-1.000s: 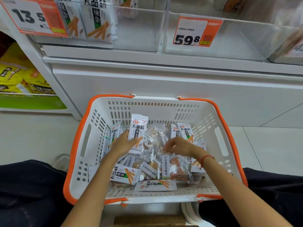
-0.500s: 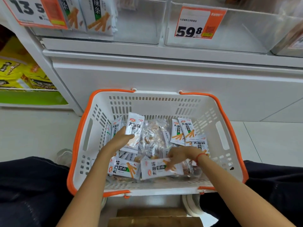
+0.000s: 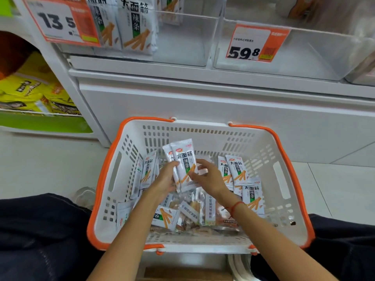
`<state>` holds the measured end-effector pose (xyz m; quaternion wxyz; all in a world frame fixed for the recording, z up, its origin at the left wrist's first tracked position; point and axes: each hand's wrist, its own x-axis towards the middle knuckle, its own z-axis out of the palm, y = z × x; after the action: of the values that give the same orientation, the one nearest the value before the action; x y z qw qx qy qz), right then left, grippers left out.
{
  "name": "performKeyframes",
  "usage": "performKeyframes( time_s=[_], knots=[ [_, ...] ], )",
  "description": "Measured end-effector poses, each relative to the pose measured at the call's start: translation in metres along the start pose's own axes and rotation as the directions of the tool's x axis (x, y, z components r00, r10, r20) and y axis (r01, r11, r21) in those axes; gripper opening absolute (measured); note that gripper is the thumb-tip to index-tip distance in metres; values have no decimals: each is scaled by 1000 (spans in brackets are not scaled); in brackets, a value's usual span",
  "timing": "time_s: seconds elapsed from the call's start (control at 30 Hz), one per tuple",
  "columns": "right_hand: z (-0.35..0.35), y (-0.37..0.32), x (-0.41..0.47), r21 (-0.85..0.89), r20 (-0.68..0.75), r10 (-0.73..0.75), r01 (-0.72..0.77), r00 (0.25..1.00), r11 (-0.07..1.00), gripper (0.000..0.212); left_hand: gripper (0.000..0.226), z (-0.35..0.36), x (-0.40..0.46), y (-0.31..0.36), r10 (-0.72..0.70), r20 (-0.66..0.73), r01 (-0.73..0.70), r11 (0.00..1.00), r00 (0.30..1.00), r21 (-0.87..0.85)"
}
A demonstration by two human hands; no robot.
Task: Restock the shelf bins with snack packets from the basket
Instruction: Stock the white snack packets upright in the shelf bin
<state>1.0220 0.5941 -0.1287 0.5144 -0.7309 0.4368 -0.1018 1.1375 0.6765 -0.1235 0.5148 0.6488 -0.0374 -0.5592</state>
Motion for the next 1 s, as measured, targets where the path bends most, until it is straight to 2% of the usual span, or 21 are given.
performKeyframes(
  time_s=[0.1,0.17,0.23,0.3,0.37,0.4,0.47,0.57,0.7,0.77,0.83,0.93,1.0],
  knots=[
    [13,-7,2,-117,44,-105,110,993,987,37,14,-5,-4,0,41,-45,-38,997,998,67],
    [26,-10,2,-176,66,-153,163,986,971,38,25,-18,0,-2,50,-124,-40,996,991,81],
    [40,-7,2,-266,83,-134,152,987,952,39,38,-35,3,1,89,-234,-68,993,968,97],
    [54,2,-2,-375,216,-33,114,976,920,39,43,-51,4,7,100,-324,-77,993,941,85],
    [67,13,-9,-497,430,58,183,901,848,41,43,-62,6,15,112,-342,-106,994,933,35],
    [72,18,-12,-545,481,67,238,874,804,39,42,-65,7,18,120,-347,-124,992,930,11],
    [75,21,-17,-591,487,42,294,872,751,32,38,-65,5,21,132,-331,-154,987,934,-39],
    [73,21,-17,-549,537,82,274,840,789,27,37,-63,3,18,128,-275,-167,978,953,-122],
    [39,7,-4,-441,644,177,171,744,881,32,31,-58,3,17,145,-229,-172,980,963,-100],
    [12,0,2,-371,640,198,73,743,926,32,31,-55,4,14,152,-233,-179,979,961,-99],
    [-14,-3,5,-253,625,248,-109,740,961,31,31,-53,5,12,158,-275,-188,978,948,-88],
    [-44,6,3,-102,596,298,-298,746,949,25,35,-52,9,11,143,-319,-177,981,937,-81],
    [-53,13,3,81,537,290,-390,792,917,20,36,-50,9,15,153,-327,-179,983,932,-50]
  ],
)
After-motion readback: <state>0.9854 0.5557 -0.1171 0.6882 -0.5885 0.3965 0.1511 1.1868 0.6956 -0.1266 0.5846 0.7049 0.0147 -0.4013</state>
